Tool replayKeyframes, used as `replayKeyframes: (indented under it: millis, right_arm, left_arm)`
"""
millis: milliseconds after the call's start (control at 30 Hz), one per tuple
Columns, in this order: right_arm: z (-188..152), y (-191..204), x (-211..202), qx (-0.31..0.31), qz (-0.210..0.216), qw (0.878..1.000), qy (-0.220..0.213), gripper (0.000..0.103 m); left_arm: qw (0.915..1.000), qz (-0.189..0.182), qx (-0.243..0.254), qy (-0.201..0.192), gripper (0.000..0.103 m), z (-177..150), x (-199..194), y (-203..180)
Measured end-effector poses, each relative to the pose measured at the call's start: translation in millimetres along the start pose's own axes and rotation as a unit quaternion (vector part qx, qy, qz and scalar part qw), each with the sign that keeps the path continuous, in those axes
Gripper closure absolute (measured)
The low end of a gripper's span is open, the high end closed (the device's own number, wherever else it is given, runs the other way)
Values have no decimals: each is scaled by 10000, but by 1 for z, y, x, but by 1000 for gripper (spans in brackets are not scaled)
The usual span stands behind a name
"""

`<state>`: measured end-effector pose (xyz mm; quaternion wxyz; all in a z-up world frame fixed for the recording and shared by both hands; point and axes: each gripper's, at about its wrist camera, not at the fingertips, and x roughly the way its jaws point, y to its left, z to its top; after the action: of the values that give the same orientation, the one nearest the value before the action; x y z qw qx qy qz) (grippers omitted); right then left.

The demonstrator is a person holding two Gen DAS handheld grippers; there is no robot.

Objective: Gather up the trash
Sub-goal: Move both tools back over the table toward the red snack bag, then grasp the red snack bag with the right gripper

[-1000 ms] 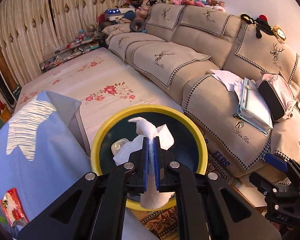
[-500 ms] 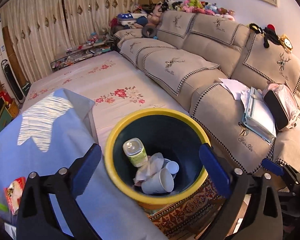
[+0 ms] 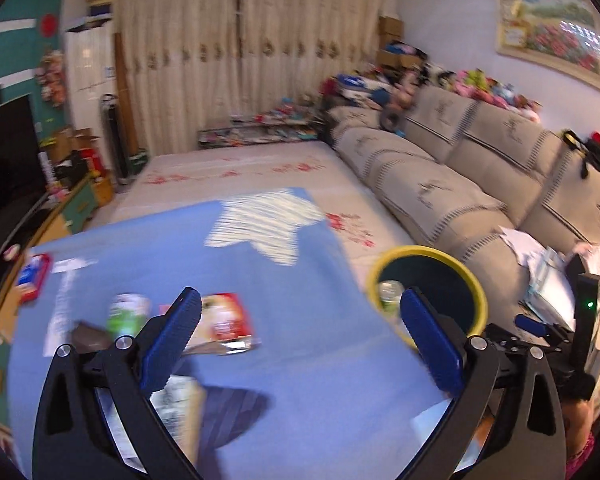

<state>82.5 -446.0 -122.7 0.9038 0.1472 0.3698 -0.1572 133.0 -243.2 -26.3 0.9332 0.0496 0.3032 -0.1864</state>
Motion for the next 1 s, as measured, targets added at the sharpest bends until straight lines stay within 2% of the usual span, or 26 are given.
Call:
replayKeyframes:
  millis: [67, 200, 333, 500, 633, 867, 1000]
  right_arm:
    - [6, 28, 3, -316, 222, 9993, 13, 28]
    - [17, 84, 9, -862, 659, 9941, 82, 27]
    - [26, 147, 21, -1382, 1206, 9827, 237, 27]
    - [32, 216, 45, -1659, 1620, 9709, 606, 27]
    - [36, 262, 75, -1809, 1790, 9615, 1033, 27]
    - [37, 305, 121, -1847, 1533, 9588, 1522, 27]
    - [31, 318, 129, -2029, 1360, 9582, 1490, 27]
  left_arm:
    - [9990, 367, -196, -145, 5, -5, -19, 31]
    - [9913, 1068, -639, -427, 5, -18, -54, 88]
    - [9842, 1435, -880, -543, 5, -30, -74, 122]
    - [9828, 1485, -961, -526, 5, -41, -80, 146]
    - [9827, 1488, -983, -507, 5, -48, -84, 153]
    - [9807, 1529, -1119, -489, 5, -57, -85, 166]
    - [9801, 1534, -1172, -471, 5, -60, -84, 171]
